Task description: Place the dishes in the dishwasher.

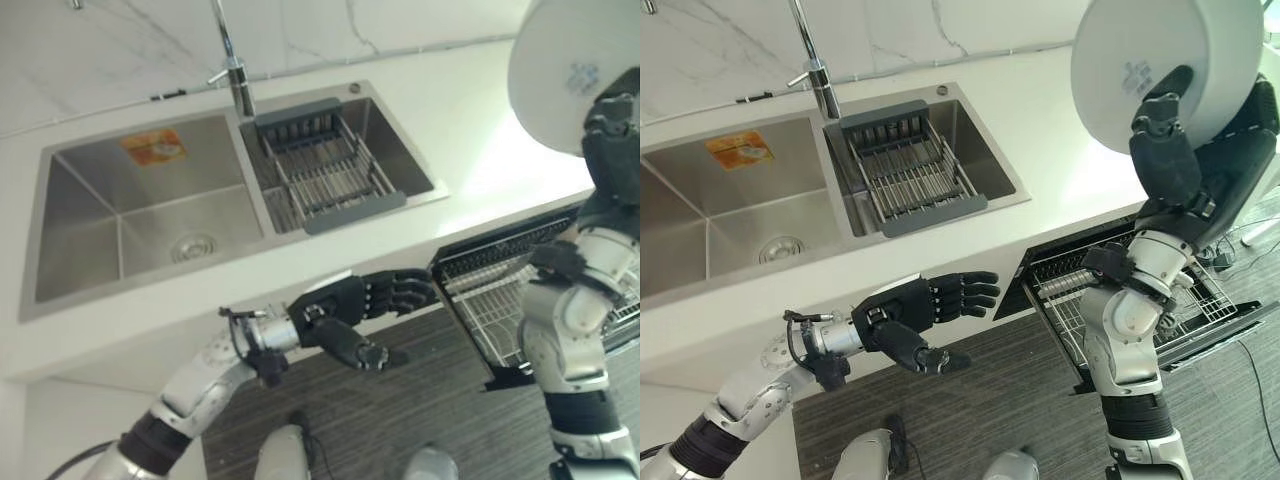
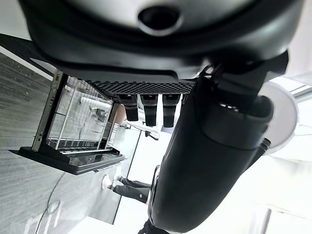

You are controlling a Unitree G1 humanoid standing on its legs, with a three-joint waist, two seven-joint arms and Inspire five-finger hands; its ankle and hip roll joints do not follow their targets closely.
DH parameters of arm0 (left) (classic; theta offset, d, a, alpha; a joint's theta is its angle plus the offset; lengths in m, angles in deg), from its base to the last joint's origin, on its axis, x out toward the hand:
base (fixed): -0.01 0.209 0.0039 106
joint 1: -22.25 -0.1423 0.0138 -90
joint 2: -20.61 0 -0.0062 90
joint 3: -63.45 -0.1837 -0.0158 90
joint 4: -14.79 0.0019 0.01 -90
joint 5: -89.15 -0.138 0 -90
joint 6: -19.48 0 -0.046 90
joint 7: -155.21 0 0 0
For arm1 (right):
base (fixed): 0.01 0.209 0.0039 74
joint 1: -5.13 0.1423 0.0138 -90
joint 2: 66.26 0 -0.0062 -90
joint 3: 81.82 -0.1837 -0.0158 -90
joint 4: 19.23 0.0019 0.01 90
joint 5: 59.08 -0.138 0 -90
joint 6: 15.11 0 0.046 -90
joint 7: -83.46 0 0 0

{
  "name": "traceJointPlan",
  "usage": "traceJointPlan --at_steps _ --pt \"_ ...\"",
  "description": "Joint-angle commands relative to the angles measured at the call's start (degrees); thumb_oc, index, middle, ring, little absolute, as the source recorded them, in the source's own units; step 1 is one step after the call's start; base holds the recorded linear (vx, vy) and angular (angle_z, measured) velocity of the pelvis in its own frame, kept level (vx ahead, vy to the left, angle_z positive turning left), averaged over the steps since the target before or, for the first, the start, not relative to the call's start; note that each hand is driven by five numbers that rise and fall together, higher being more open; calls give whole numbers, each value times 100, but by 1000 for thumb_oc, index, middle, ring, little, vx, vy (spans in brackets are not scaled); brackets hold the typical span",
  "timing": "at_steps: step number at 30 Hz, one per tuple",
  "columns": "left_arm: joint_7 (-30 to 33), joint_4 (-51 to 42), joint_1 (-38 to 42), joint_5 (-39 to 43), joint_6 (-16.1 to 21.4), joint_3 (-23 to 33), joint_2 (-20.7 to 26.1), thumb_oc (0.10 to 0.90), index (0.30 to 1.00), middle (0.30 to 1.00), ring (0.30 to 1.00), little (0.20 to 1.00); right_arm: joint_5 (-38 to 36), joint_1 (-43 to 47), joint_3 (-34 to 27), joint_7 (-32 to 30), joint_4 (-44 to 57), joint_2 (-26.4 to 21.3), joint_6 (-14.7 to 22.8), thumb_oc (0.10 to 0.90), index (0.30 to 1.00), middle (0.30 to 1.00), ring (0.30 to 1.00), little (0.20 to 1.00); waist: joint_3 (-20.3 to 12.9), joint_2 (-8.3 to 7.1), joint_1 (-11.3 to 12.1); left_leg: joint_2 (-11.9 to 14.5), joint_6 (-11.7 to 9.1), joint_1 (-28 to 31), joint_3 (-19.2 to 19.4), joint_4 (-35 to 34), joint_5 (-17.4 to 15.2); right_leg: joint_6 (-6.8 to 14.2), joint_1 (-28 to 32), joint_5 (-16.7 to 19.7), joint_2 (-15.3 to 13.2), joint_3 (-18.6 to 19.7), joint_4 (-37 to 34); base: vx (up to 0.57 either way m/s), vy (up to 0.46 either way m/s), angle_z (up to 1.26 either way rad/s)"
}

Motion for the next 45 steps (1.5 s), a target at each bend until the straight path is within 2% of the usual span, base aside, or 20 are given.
traceJointPlan --at_steps 1,3,4,6,9,11,12,13,14,15,18,20,21,24,28,32,34,38,40,45 --pt "-76 -859 105 -80 368 35 -261 800 900 900 900 900 517 445 -499 -197 948 -343 508 400 300 300 300 300 -701 52 -100 7 -78 743 -393 -543 -627 -75 -795 77 106 311 386 -69 -490 -20" --pt "-48 -831 29 -93 360 106 -238 800 900 900 900 900 381 482 -450 -142 985 -473 131 400 300 300 300 300 -763 109 -74 342 -302 770 -336 -543 -451 -53 -773 -109 208 119 386 -25 -471 -35" --pt "-3 -856 -7 -78 330 128 -246 800 900 900 900 900 332 523 -391 -93 942 -497 77 400 300 300 300 300 -774 136 -78 430 -360 785 -323 -543 -419 -82 -756 -151 268 84 386 22 -401 -36" --pt "272 -706 -239 -163 477 132 -342 800 900 900 900 900 127 645 -131 126 745 -475 -213 400 300 300 300 300 -829 209 -156 856 -597 802 -188 -543 -158 -263 -737 -278 478 0 386 13 -446 -30" --pt "464 -671 -562 -329 478 344 -505 800 900 900 900 900 -53 473 -178 380 758 -541 -373 400 300 300 300 300 -820 329 -212 1144 -741 787 -101 -543 28 -474 -736 -369 731 -81 386 -14 -286 -28" --pt "580 -508 -877 -627 662 490 -546 800 900 900 900 900 -392 310 -330 765 742 -644 -537 400 300 300 300 300 -786 399 -259 1244 -800 830 -3 -543 136 -570 -749 -384 856 -115 386 -11 -185 -2" --pt "730 -324 -1137 -1128 916 632 -526 800 900 900 900 900 -638 83 -465 1078 746 -782 -761 400 300 300 300 300 -728 459 -275 1308 -849 828 167 -543 462 -625 -712 -415 935 -175 386 -21 -122 2" --pt "945 -112 -1284 -1235 1118 679 -497 800 900 900 900 900 -781 -62 -554 1182 755 -906 -825 400 300 300 300 300 -682 474 -296 1303 -846 790 350 -543 560 -646 -673 -428 948 -233 386 -23 -99 4" --pt "1136 57 -1412 -1209 1249 790 -484 800 900 900 900 900 -773 -176 -612 1262 749 -935 -898 400 300 300 300 300 -630 472 -262 1157 -791 710 393 -543 469 -644 -651 -438 943 -237 386 -5 -48 7" --pt "1328 188 -1586 -1182 1404 891 -485 800 900 900 900 900 -724 -267 -630 1280 728 -937 -965 400 300 300 300 300 -582 463 -205 1037 -746 658 267 -543 398 -628 -606 -464 931 -188 386 34 -14 11" --pt "2232 863 -2009 -1577 1902 1122 -637 800 900 900 900 900 -504 -572 -665 1237 704 -808 -1315 400 300 300 300 300 -616 436 -169 1063 -716 627 137 -543 288 -646 -607 -470 874 -160 386 34 42 -6" --pt "3156 2319 -2247 -2055 2311 1257 -910 800 900 900 900 900 155 -820 -662 998 561 -652 -1619 400 300 300 300 300 -707 386 -101 921 -725 562 -132 -543 173 -654 -585 -571 861 -101 386 71 89 8" --pt "3293 2703 -2310 -2221 2312 1285 -1048 800 900 900 900 900 616 -845 -634 785 460 -634 -1686 400 300 300 300 300 -746 369 -76 913 -734 586 -143 -543 149 -631 -560 -582 816 -128 386 115 69 22" --pt "3390 3743 -2431 -2566 2383 1301 -1307 800 900 900 900 900 1624 -815 -520 417 166 -756 -1906 400 300 300 300 300 -835 334 17 855 -724 664 -130 -543 52 -523 -499 -559 680 -230 386 83 59 11" --pt "3398 4477 -2477 -2919 2398 1171 -1382 800 900 900 900 900 2573 -641 -338 57 -313 -1050 -2168 400 300 300 300 300 -872 287 114 771 -691 688 -168 -543 -40 -406 -463 -529 570 -277 386 49 40 5" --pt "3365 4885 -2480 -3047 2397 1165 -1400 800 900 900 900 900 2668 -568 -214 -39 -754 -1295 -2296 400 300 300 300 300 -885 252 170 710 -653 684 -186 -543 -88 -360 -460 -506 513 -317 386 15 20 5" --pt "3359 5066 -2470 -3112 2416 1160 -1413 800 900 900 900 900 3094 -502 -116 -87 -1095 -1375 -2393 400 300 300 300 300 -896 233 211 673 -632 682 -214 -543 -109 -351 -454 -501 493 -335 386 25 14 7" --pt "3363 5316 -2455 -3196 2397 1138 -1374 800 900 900 900 900 3403 -250 213 -162 -1932 -1533 -2651 400 300 300 300 300 -909 204 328 600 -602 642 -314 -543 -127 -339 -440 -500 467 -391 386 29 -5 5" --pt "3402 5595 -2467 -3180 2426 1150 -1359 800 900 900 900 900 3615 30 601 -395 -2813 -1556 -2718 400 300 300 300 300 -904 197 461 550 -577 600 -402 -543 -121 -343 -415 -506 460 -439 386 66 -10 12" --pt "3532 5848 -2477 -3160 2449 1156 -1316 800 900 900 900 900 3369 350 934 -680 -4029 -1552 -2902 400 300 300 300 300 -846 245 642 489 -572 488 -536 -543 -81 -343 -414 -495 443 -524 386 24 6 13"
